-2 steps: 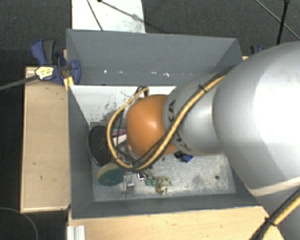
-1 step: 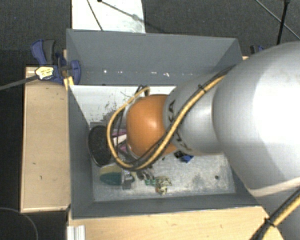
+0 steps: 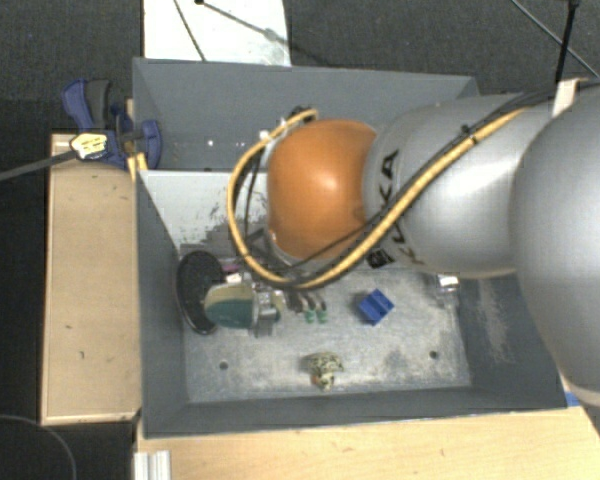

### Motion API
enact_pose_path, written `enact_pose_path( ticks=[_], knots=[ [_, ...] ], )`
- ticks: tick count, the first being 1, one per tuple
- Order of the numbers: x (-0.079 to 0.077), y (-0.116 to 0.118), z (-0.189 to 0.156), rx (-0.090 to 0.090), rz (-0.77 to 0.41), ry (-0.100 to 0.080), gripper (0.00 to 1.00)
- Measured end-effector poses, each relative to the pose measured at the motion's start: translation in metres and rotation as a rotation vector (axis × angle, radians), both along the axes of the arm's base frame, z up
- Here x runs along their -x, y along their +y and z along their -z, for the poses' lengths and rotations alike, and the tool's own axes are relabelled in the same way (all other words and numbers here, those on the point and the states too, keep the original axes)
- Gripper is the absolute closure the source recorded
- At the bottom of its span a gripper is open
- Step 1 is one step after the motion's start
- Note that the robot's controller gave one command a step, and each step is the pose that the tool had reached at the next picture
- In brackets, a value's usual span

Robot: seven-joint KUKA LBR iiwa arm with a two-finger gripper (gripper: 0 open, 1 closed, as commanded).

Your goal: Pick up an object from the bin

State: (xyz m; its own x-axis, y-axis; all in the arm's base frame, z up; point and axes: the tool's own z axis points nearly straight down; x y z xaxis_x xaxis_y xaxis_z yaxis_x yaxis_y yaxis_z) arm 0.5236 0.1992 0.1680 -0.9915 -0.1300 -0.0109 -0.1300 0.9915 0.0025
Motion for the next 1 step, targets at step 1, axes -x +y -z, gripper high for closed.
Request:
enact_pose_path(
  ticks=[1],
  knots=[
    [-0.0030,0.0128,-0.0803,-0.001,0.012,0.000,1.00]
  ],
)
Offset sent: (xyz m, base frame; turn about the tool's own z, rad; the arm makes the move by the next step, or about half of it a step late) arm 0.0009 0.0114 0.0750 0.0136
